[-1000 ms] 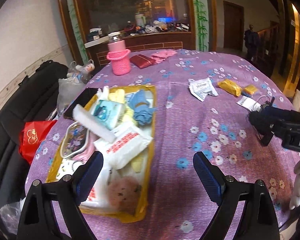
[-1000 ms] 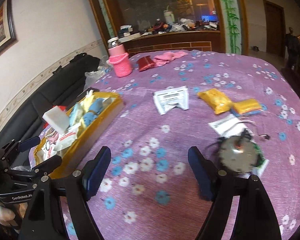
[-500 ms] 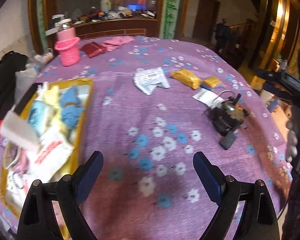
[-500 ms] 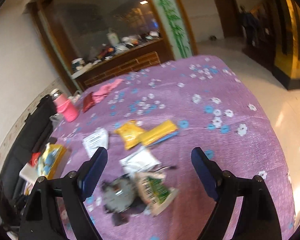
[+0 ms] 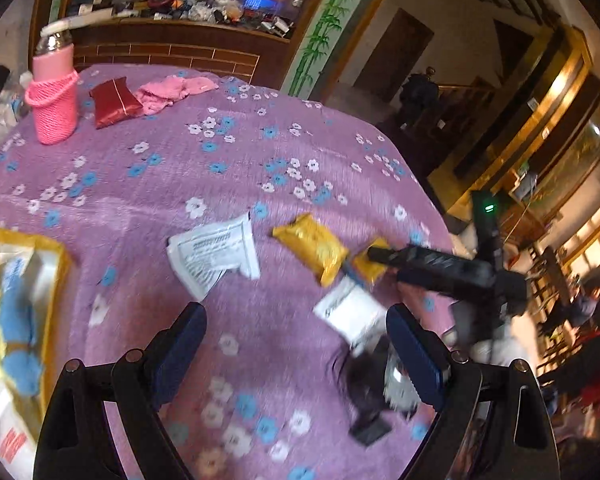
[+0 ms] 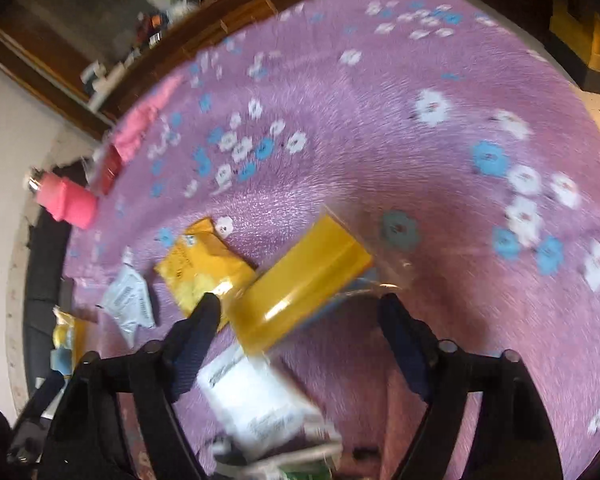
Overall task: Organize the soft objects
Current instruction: 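Grasp the yellow clear-wrapped pack with right tool while left tool grasps the yellow cracker pack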
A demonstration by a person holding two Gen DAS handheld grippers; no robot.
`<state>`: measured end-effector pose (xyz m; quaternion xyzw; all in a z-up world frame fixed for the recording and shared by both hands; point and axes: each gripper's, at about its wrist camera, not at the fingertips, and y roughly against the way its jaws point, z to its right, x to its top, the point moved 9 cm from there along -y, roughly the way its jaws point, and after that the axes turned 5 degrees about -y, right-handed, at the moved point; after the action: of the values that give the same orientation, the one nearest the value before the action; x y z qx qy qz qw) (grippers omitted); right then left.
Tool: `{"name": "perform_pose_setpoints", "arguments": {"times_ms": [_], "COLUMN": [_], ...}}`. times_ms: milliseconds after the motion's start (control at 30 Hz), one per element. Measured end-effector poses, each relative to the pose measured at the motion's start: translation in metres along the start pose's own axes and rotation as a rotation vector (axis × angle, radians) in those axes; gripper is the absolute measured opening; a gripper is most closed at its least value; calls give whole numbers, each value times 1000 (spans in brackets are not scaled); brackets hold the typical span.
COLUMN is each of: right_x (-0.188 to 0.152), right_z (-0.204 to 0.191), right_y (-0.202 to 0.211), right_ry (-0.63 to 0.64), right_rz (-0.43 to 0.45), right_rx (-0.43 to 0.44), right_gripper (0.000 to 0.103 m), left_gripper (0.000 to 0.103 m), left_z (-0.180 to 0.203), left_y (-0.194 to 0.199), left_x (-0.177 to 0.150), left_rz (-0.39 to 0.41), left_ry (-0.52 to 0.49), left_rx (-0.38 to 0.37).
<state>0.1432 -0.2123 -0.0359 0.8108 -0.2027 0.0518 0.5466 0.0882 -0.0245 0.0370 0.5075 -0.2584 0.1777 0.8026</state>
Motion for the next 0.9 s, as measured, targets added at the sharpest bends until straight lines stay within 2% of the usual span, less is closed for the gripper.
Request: {"name": "perform_pose_setpoints", "arguments": {"times_ms": [100,133,200,300,367,567,733,767,800,867,900], "right_x": [7,7,2,-9,-16,-18,-18,-18,-18,-18,-18], "right_z": [-6,-6,3,34,44,66,62,61,61,62,62], "right_y": [-7,-6,1,25,37,39,37,37,36,37,38], "right_ry": [82,98,110,102,81,6,6,10,13,11,11], "right_rz": [18,18,31,95,103,97,102,104,106,109,112], "right_rx": [-75,-71,-77,-138,-112,-14,7,4,3,3,1], "right_gripper": [47,43,41,41,41,41,41,41,41,41,41], "left_gripper": [93,93,93,93,93,93,94,87,73,58,55], "left_z": [1,3,10,18,25,32,34,34,35,36,34], "left_y": [-19,-26,-43,-70,-94,-147,-170,-171,-171,-171,-169], "left_x": [11,14,18,22,23,29,30,28,27,26,26], "left_rz": [-34,-48,-80,-122,-159,-226,-272,-281,-286,-279,-277], "left_ry": [44,51,52,50,46,36,-60,-84,-115,-182,-197], "left_rx": [-31,-43,-64,-60,-49,46,151,171,198,221,223]}}
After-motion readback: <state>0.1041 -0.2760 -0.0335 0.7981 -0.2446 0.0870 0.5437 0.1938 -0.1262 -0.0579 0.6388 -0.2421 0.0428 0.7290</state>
